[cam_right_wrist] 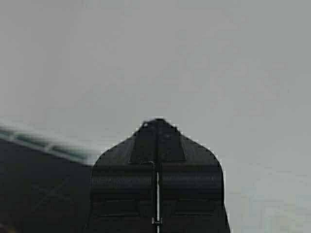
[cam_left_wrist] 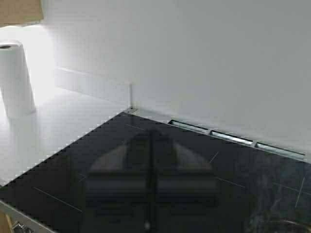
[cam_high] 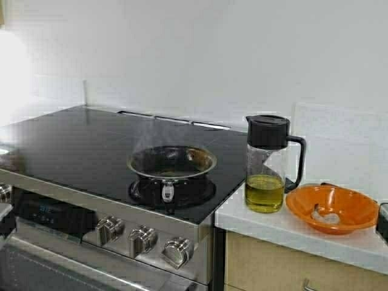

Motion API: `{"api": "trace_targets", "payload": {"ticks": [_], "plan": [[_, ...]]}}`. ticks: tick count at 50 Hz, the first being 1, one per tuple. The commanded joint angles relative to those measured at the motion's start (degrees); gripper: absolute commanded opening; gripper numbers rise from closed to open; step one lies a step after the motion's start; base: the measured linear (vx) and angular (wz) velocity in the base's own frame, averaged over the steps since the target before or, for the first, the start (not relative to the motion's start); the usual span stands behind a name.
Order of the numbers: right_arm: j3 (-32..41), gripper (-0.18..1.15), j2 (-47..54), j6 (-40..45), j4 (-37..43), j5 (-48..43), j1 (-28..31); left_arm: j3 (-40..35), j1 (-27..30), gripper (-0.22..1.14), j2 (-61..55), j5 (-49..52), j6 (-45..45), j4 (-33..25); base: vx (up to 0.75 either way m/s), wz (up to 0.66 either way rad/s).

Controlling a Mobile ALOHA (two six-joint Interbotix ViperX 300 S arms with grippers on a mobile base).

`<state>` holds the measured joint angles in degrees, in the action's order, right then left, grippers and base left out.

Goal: Add oil to the pan and cook the shrimp and serve it

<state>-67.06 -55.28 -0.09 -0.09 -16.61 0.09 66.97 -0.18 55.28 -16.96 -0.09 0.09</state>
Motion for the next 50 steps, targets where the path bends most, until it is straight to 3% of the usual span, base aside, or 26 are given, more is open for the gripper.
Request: {"api": "trace_targets", "payload": {"ticks": [1, 5, 10, 13, 19, 37, 50], "plan": [[-0.5, 0.08, 0.9, 1.2, 0.7, 0.3, 2.2, 1.3, -0.6, -0.03, -0.4, 0.0, -1.3, 0.0, 0.00, 0.00], [-0.3, 0.39, 2.5, 2.9, 1.0, 2.1, 5.4, 1.1, -0.6, 0.08, -0.4, 0.0, -1.5, 0.0, 0.00, 0.00], [0.0, 0.95, 6.7, 3.5, 0.9, 4.6, 9.6, 1.3, -0.6, 0.04, -0.4, 0.1, -1.5, 0.0, 0.00, 0.00], [0.1, 1.14, 9.2, 3.4, 1.1, 4.2, 12.1, 1.3, -0.6, 0.03, -0.3, 0.0, -1.5, 0.0, 0.00, 0.00], [-0.4, 0.99, 13.0, 3.3, 1.7, 0.6, 16.4, 1.7, -0.6, 0.03, 0.1, 0.1, -1.6, 0.0, 0.00, 0.00], [-7.6, 1.00, 31.7, 3.3, 15.2, -18.9, 23.1, 1.7, -0.6, 0.03, 0.3, 0.6, -1.8, 0.0, 0.00, 0.00], [-5.9, 1.00, 52.4, 3.3, 25.9, -33.9, 31.0, 1.8, -0.6, 0.03, 0.3, 0.6, -1.8, 0.0, 0.00, 0.00]]}}
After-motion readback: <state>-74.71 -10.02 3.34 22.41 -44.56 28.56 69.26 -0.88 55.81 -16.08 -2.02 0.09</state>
